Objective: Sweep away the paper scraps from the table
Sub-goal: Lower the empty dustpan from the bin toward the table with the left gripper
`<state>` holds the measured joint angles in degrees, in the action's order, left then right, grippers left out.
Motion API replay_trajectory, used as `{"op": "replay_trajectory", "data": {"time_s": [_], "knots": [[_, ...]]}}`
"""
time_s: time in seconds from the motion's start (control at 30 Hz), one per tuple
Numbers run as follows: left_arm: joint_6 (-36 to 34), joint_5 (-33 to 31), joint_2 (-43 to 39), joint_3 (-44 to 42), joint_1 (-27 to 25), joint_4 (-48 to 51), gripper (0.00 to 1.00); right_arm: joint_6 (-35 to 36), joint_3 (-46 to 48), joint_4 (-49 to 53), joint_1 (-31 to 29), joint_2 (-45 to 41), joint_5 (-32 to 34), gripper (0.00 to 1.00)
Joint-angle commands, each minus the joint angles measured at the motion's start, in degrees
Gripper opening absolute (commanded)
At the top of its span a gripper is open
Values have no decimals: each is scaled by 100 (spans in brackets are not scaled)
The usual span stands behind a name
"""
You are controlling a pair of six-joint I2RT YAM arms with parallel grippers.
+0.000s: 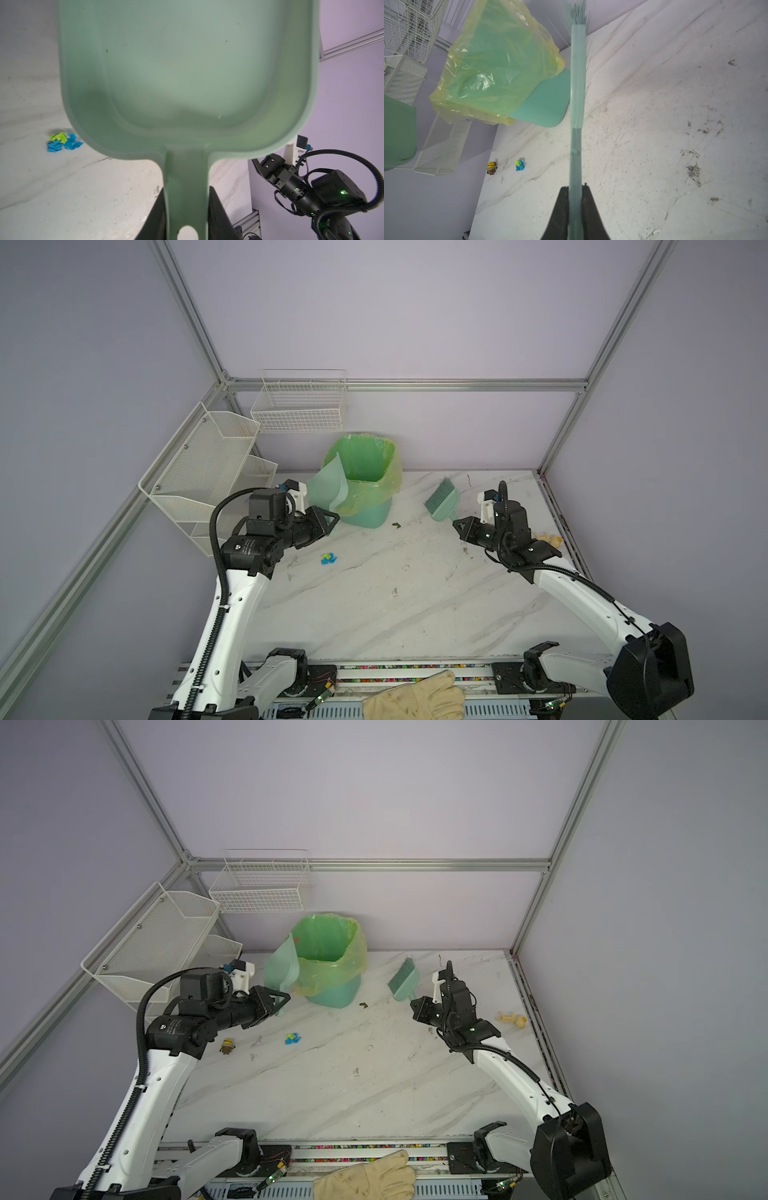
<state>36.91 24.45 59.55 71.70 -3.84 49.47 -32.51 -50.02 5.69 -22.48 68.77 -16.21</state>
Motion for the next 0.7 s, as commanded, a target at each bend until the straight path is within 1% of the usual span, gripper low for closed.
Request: {"op": "replay_trajectory", "data": {"time_s": [0.0, 0.13, 0.23, 0.3, 0.4, 0.5, 0.67], "knots": [[-387, -450, -222, -168, -11, 277, 0, -142, -195, -276, -4, -252, -135, 0], [-411, -699, -445, -542, -12, 355, 0, -306, -136, -79, -127, -271, -131, 0], [-405, -1037, -530, -769, -3, 515, 0, -495, -67, 130, -284, -232, -30, 0], [-409, -1121, -563, -905, 14, 578, 0, -659, 87, 18, -412, -256, -74, 0], [-404, -1230, -576, -1053, 40, 665, 0, -705, 132, 34, -743, -248, 130, 0], [-380, -1487, -567, -1182, 58, 742, 0, -794, 108, -40, -1065, -153, 197, 0], [-211, -2141, -523, -1422, 94, 897, 0, -966, 75, -197, -1431, 152, 127, 0]]}}
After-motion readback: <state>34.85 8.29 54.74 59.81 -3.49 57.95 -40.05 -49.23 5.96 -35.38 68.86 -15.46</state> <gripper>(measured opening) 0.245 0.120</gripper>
